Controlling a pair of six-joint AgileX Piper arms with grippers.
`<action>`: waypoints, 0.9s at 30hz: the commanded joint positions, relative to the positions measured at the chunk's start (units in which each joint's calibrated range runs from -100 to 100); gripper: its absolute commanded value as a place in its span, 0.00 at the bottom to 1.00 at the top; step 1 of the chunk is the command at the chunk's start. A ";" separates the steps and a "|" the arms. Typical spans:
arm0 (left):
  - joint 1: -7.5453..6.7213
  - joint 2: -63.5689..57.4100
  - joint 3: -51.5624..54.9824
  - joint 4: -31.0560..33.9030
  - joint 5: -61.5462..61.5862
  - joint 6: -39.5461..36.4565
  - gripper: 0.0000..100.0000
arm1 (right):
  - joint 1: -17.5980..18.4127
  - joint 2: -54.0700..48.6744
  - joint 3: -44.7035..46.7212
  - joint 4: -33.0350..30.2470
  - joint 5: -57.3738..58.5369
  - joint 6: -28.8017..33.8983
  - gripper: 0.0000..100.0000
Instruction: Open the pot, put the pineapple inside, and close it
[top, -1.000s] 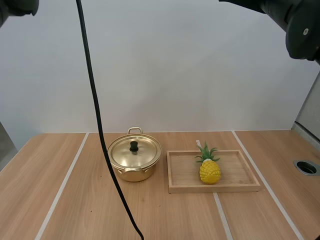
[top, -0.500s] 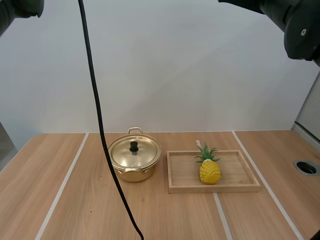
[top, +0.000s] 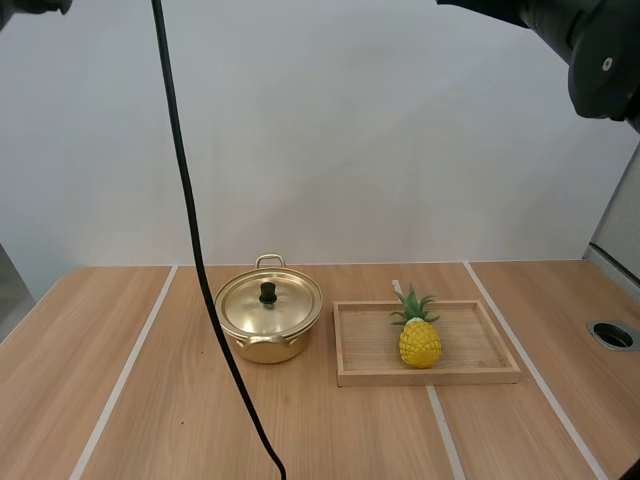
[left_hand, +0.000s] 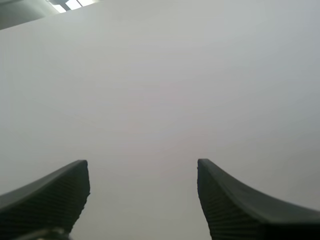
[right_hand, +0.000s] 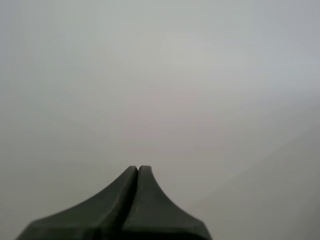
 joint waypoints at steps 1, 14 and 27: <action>0.21 -0.12 -0.59 0.79 0.22 0.04 1.00 | -0.21 -0.32 -0.44 -0.43 -0.60 -0.23 0.00; 0.21 5.48 -0.59 -4.46 18.00 0.04 1.00 | -0.21 -0.32 -0.44 0.08 9.01 -0.23 0.00; 0.21 12.72 -0.59 -19.00 42.90 9.31 1.00 | -0.21 -0.32 -0.44 0.08 16.08 -0.23 0.00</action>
